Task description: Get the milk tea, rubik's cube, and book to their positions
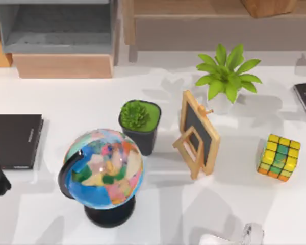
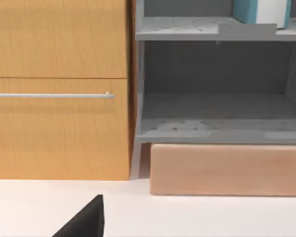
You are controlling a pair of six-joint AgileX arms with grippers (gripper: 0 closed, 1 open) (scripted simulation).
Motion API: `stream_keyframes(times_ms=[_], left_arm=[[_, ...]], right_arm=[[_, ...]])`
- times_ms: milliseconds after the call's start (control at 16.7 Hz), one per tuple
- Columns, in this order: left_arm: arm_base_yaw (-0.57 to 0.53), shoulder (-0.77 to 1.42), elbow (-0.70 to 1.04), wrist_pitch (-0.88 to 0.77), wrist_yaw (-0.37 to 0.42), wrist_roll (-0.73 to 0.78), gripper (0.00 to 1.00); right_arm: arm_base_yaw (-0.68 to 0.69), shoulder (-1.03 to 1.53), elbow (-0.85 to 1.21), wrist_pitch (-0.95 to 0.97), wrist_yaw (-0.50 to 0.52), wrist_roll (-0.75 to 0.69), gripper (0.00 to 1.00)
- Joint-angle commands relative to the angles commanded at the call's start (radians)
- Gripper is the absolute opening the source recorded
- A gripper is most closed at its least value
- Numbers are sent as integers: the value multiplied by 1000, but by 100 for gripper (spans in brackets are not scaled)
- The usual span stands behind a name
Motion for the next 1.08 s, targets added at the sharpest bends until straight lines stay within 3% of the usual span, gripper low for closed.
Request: stream_keyframes(times_ms=[360, 600, 840, 1080], left_arm=[[0, 0, 0, 0, 0, 0, 100], [0, 0, 0, 0, 0, 0, 100], [0, 0, 0, 0, 0, 0, 100], [0, 0, 0, 0, 0, 0, 100]], right_arm=[[304, 38, 201, -693, 171, 181, 100], [460, 71, 250, -1025, 269, 305, 100], [544, 100, 244, -1197, 330, 392, 100], [554, 103, 239, -1219, 339, 406, 100]])
